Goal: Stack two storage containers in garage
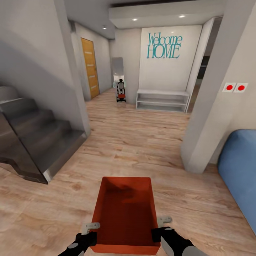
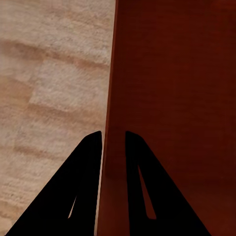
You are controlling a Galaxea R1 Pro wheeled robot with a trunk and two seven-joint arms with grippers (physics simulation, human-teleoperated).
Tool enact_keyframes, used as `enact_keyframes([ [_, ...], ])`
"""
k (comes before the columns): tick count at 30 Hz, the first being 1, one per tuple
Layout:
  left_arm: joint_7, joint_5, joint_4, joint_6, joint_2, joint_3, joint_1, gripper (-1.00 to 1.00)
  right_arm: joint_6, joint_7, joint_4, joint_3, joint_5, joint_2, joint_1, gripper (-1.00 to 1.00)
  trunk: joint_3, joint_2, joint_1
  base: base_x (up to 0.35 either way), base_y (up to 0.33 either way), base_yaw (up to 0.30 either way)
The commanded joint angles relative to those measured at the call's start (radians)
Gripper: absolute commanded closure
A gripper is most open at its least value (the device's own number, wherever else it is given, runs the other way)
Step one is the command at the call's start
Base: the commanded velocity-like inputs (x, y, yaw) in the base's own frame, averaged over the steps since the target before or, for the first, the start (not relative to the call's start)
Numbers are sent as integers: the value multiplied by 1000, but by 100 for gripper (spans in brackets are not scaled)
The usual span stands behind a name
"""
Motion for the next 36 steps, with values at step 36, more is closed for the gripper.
enact_keyframes([
  [36,8,8,1,-4,1,-1,-1,100,8,-10,-4,1,21,-9,0,100,-1,0,1,343,0,0],
])
